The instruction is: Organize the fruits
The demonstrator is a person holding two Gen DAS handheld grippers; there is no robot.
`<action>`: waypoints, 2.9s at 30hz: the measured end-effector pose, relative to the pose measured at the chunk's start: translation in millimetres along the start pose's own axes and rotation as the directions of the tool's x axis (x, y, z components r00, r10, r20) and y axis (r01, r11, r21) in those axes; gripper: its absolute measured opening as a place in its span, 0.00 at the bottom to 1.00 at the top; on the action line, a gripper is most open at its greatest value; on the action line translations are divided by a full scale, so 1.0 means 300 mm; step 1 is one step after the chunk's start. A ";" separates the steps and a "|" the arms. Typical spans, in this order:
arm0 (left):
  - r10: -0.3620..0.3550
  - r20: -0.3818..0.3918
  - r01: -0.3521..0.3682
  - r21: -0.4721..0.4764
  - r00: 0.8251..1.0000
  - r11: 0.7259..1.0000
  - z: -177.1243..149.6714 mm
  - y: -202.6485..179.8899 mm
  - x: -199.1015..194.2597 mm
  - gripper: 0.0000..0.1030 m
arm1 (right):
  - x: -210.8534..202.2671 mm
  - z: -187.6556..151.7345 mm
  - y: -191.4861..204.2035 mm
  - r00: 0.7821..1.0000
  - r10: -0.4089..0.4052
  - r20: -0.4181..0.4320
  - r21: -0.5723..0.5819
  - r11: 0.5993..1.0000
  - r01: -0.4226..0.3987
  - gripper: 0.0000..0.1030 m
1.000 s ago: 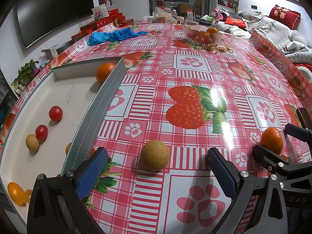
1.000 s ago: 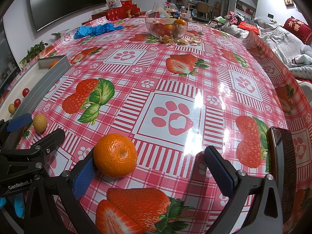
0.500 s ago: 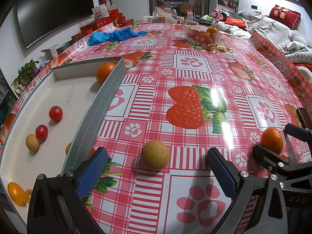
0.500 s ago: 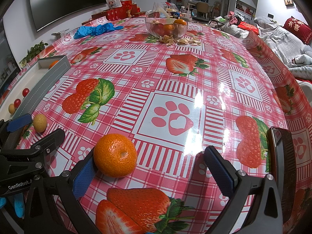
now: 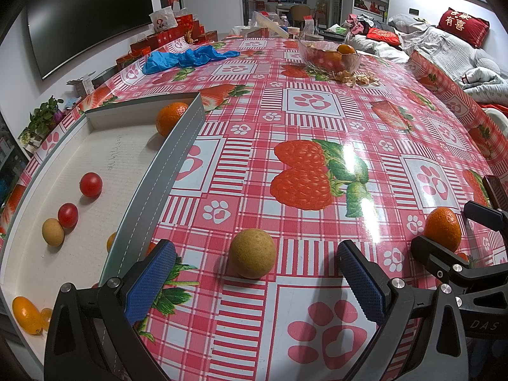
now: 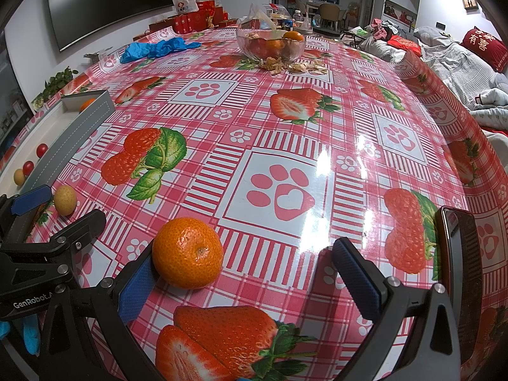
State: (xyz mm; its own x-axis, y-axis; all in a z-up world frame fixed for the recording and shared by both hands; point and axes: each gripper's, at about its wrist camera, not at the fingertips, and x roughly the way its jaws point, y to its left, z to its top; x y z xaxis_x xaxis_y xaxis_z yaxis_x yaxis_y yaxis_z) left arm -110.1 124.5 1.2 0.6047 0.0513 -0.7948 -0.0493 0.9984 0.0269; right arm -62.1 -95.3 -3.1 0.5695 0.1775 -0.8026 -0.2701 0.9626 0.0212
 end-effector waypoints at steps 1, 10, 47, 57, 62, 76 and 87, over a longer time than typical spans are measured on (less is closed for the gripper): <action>0.000 0.000 0.000 0.000 1.000 1.000 0.000 0.000 0.000 0.99 | -0.001 0.000 0.000 1.000 0.000 0.000 0.000 1.000 0.000 1.00; 0.000 0.000 0.000 0.000 1.000 1.000 0.000 0.000 0.000 0.99 | 0.001 0.000 0.000 1.000 0.000 0.000 0.000 1.000 0.000 1.00; -0.115 -0.047 0.112 -0.074 0.992 0.991 0.013 0.067 -0.034 0.29 | -0.064 0.003 0.025 0.974 0.222 -0.048 0.029 0.975 -0.220 0.38; -0.135 -0.050 0.132 -0.062 0.990 0.989 0.024 0.047 -0.033 0.26 | -0.063 0.004 0.021 0.972 0.230 -0.055 0.043 0.973 -0.228 0.38; -0.147 -0.030 0.144 -0.074 0.989 0.987 0.036 0.056 -0.074 0.26 | -0.064 0.020 0.016 0.968 0.243 -0.065 0.068 0.969 -0.239 0.38; -0.130 0.067 0.138 -0.121 0.989 0.983 0.104 0.193 -0.220 0.26 | -0.136 0.156 0.139 0.952 0.304 -0.044 -0.001 0.953 -0.304 0.38; 0.008 0.073 0.009 -0.230 0.997 0.973 0.084 0.468 -0.254 0.26 | -0.144 0.285 0.419 0.916 0.392 -0.084 -0.130 0.907 -0.400 0.38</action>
State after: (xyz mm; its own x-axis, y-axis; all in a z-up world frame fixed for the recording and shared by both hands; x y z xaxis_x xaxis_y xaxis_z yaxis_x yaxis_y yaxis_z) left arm -143.1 261.2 80.7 0.6610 0.0611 -0.7479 -0.2256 0.9668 -0.1204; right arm -54.2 35.4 85.2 0.3504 0.5227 -0.7772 -0.5739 0.7756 0.2630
